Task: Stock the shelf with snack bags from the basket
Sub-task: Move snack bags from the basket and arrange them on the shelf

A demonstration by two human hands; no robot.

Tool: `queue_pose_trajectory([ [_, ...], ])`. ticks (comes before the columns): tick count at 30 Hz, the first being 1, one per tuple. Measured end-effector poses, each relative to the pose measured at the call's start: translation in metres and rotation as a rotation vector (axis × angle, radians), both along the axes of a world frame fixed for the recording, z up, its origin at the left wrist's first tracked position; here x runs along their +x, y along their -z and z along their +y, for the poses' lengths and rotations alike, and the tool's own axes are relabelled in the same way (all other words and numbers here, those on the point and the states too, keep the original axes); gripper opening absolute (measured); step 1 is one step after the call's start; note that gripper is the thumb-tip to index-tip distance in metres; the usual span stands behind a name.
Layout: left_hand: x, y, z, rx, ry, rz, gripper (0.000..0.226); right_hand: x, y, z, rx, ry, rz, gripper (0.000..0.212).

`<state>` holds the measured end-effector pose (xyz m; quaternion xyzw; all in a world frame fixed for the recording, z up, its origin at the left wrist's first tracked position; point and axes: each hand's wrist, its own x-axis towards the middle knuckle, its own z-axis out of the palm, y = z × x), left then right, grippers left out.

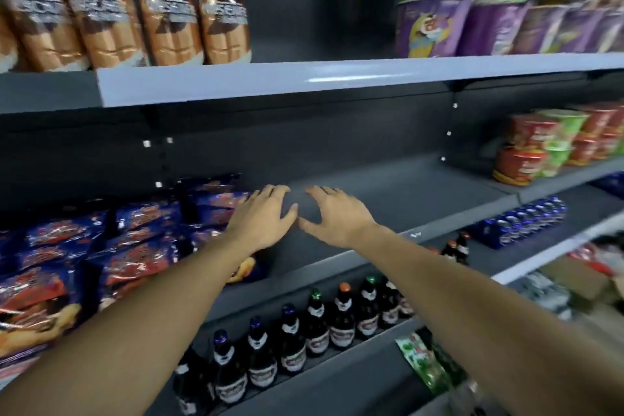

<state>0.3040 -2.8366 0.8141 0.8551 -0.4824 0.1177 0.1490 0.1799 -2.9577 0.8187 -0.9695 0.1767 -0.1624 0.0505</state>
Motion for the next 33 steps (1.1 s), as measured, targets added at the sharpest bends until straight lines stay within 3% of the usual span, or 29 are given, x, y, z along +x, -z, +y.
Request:
queue_pose_trajectory([
  [14, -0.294, 0.031, -0.259, 0.114, 0.535, 0.031, 0.049, -0.343, 0.042, -0.181, 0.1, 0.677, 0.002, 0.067],
  [19, -0.399, 0.061, -0.318, 0.161, 0.678, 0.057, 0.051, -0.443, 0.073, -0.22, 0.132, 0.793, 0.002, 0.069],
  [25, -0.464, 0.092, -0.371, 0.188, 0.74, 0.077, 0.046, -0.509, 0.102, -0.259, 0.148, 0.834, 0.004, 0.068],
  [33, -0.492, 0.157, -0.42, 0.288, 0.759, 0.159, 0.049, -0.528, 0.167, -0.3, 0.244, 0.898, 0.031, 0.069],
])
